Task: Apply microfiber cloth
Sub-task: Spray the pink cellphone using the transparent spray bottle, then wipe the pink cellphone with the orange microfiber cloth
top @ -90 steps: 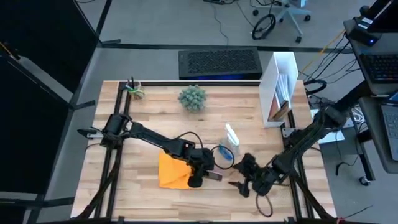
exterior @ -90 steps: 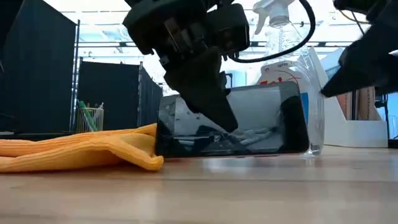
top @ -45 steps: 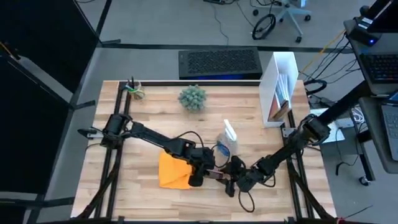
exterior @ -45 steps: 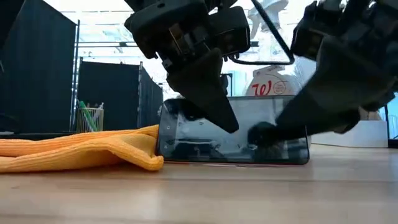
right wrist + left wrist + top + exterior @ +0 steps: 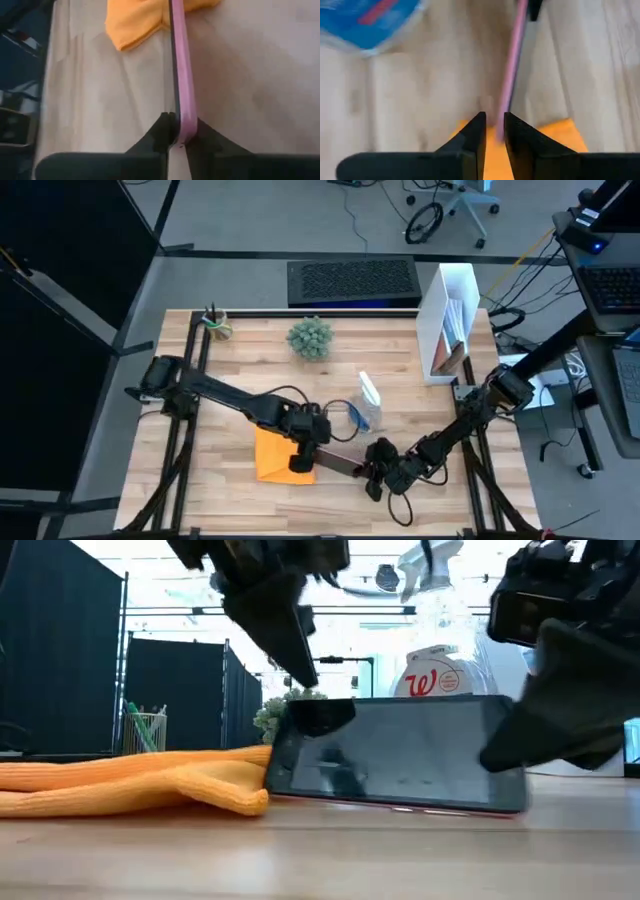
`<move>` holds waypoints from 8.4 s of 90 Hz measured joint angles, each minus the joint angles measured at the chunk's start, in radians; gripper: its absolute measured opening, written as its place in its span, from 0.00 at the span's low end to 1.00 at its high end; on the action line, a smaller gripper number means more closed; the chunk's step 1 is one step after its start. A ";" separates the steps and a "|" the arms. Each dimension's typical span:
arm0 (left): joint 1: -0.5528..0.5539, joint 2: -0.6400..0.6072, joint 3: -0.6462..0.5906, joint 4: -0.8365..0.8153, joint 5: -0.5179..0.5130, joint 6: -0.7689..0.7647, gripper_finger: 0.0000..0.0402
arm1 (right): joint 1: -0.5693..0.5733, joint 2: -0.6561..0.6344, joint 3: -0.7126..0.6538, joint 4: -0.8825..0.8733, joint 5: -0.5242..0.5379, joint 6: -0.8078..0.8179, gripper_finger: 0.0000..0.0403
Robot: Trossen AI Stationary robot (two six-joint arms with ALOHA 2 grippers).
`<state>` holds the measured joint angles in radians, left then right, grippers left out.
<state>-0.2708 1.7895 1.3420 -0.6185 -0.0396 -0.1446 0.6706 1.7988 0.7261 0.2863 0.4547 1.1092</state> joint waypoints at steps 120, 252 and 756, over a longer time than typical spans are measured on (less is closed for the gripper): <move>-0.152 -0.007 -0.123 -0.015 0.000 -0.244 0.58 | 0.097 -0.108 -0.005 -0.206 -0.002 -0.023 0.75; -0.027 0.119 -0.094 0.438 -0.144 0.081 0.00 | 0.035 0.032 0.019 -0.069 0.193 -0.183 0.56; -0.124 0.105 -0.025 0.112 -0.483 -0.138 0.00 | -0.027 0.158 0.019 0.159 0.119 -0.415 0.16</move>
<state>-0.3946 1.8950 1.3174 -0.5067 -0.5224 -0.2829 0.6434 1.9564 0.7448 0.4450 0.5742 0.6942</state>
